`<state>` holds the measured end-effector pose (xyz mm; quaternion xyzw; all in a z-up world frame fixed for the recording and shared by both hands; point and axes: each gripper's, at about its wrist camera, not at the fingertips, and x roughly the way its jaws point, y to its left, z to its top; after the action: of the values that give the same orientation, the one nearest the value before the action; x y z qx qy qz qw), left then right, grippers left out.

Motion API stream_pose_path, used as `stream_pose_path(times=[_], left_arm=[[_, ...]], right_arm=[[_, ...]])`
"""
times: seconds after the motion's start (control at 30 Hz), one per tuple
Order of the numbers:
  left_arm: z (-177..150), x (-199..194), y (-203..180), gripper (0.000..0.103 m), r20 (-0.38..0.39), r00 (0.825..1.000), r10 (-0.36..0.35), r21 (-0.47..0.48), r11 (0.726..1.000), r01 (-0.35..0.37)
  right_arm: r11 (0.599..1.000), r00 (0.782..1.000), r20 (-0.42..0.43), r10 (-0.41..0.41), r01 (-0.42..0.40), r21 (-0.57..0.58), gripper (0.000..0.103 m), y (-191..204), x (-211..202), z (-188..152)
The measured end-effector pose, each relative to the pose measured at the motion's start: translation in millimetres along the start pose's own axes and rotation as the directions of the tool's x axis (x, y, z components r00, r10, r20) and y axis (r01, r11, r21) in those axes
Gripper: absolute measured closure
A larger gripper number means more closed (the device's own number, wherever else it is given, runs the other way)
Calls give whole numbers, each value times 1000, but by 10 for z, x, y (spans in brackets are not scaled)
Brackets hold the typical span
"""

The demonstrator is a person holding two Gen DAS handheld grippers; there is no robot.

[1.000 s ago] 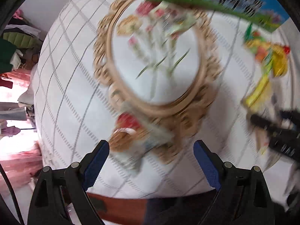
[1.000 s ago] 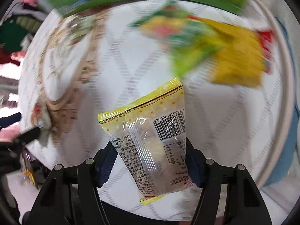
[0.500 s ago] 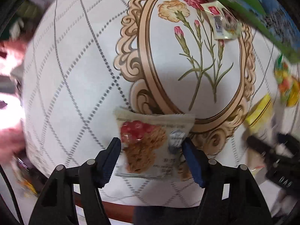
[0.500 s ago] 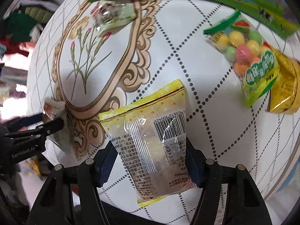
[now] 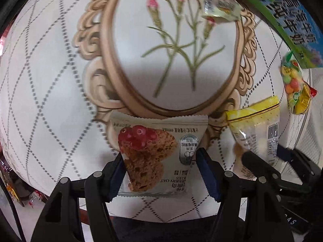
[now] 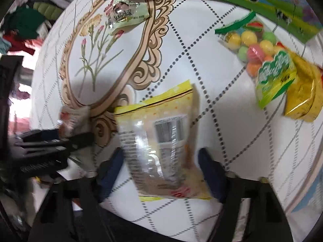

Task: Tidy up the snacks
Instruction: 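Carry both packets into the box and open both tools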

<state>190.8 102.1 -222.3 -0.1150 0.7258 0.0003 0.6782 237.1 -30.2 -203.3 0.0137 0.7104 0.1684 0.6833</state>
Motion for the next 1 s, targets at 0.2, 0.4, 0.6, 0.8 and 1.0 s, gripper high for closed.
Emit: stream_pose_path(times=[0.2, 0.4, 0.6, 0.8, 1.0], left_arm=[[99, -34, -72, 37, 3, 1000, 3, -10, 1000, -3], [143, 67, -248, 45, 18, 999, 39, 0, 999, -39], [107, -105, -223, 57, 57, 997, 49, 3, 999, -50], [133, -589, -386, 57, 124, 992, -13, 41, 999, 8], [357, -1406, -776, 57, 228, 967, -113, 133, 988, 84]], right_arm=[[976, 995, 10, 103, -103, 192, 40, -394, -78, -78], [999, 1000, -15, 0, 1, 43, 30, -216, 62, -212], [998, 998, 31, -62, 62, -2, 50, -148, 81, -276], [997, 994, 96, 47, -52, 53, 55, -394, -391, -314], [982, 960, 234, 156, -175, 63, 55, -612, -1282, -117]])
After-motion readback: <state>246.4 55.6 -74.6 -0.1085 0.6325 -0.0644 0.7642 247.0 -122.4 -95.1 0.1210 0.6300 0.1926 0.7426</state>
